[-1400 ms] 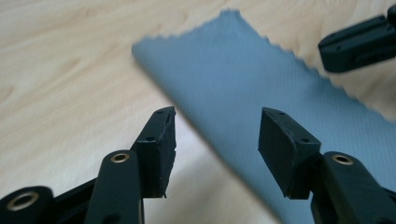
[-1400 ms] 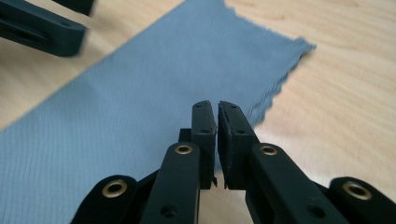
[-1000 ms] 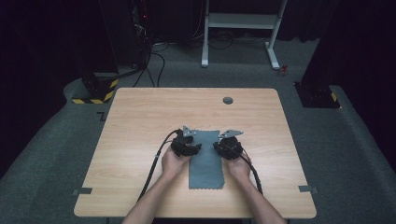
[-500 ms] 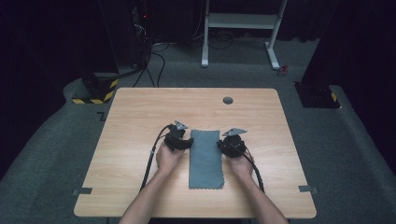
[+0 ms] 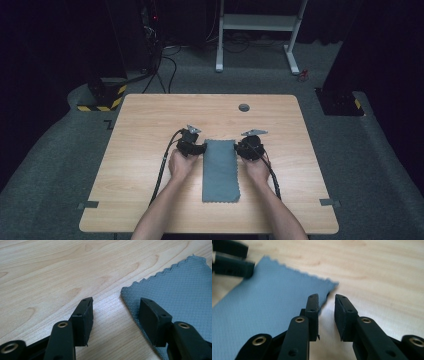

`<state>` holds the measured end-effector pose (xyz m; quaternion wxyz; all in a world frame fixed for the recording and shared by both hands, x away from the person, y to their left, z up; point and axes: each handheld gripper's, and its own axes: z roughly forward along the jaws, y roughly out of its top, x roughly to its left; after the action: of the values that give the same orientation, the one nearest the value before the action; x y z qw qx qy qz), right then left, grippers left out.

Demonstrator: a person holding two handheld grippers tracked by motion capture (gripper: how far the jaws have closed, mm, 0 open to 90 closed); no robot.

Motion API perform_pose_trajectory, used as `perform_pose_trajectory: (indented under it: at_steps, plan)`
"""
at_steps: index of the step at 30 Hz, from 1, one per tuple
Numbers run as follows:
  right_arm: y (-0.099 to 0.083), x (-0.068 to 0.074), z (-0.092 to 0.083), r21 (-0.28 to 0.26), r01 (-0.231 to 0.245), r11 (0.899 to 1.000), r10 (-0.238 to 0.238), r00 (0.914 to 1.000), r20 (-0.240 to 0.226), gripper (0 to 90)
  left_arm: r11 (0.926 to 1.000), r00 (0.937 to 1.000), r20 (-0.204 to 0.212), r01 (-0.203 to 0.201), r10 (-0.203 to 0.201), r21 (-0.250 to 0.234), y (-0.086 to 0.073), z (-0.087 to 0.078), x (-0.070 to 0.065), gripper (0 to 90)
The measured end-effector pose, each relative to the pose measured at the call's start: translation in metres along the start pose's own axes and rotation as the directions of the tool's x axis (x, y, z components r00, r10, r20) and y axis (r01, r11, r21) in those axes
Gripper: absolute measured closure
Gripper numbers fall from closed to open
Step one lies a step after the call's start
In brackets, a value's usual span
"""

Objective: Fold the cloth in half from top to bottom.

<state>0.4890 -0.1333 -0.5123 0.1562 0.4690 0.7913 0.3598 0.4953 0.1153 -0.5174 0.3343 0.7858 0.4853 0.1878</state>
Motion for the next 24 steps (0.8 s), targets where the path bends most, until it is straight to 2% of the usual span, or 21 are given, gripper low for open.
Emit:
perform_pose_trajectory:
  at_steps: [2, 3, 6, 8, 15, 19, 24]
  plan:
    - [0.002, 0.0, 0.002, 0.001, -0.011, 1.0, 0.011, 0.9999, 0.003, 72.8, 0.9999, 0.9999, 0.0, 0.012, -0.012, 0.001, 0.0, 0.0, 0.0, 45.6]
    - [0.007, 0.0, 0.007, 0.028, -0.013, 1.0, 0.013, 0.9999, 0.01, 71.9, 0.9999, 0.9999, -0.006, 0.011, -0.011, 0.007, 0.002, 0.001, 0.0, 46.0]
    - [0.011, 0.002, 0.01, 0.013, -0.014, 1.0, 0.014, 0.9995, 0.028, 71.3, 0.9998, 0.9999, -0.013, 0.002, -0.002, 0.018, 0.004, 0.002, 0.001, 46.0]
    - [0.013, 0.002, 0.013, 0.035, -0.013, 0.999, 0.012, 0.9994, 0.032, 70.5, 0.9996, 0.9997, -0.023, 0.005, -0.004, 0.028, 0.007, 0.004, -0.002, 46.4]
    - [0.018, 0.005, 0.021, 0.058, 0.018, 0.998, -0.021, 0.9984, 0.053, 71.5, 0.9995, 0.9999, -0.014, -0.002, 0.003, 0.032, 0.01, 0.005, -0.004, 51.1]
    - [0.018, 0.005, 0.022, 0.058, 0.033, 0.998, -0.036, 0.9983, 0.046, 77.4, 0.9998, 0.9999, -0.003, -0.01, 0.01, 0.02, 0.011, 0.007, -0.008, 58.0]
    - [0.018, 0.006, 0.022, 0.061, 0.033, 0.998, -0.035, 0.9992, 0.02, 86.3, 0.9994, 0.9996, 0.027, -0.01, 0.009, 0.034, 0.015, 0.009, -0.011, 67.8]
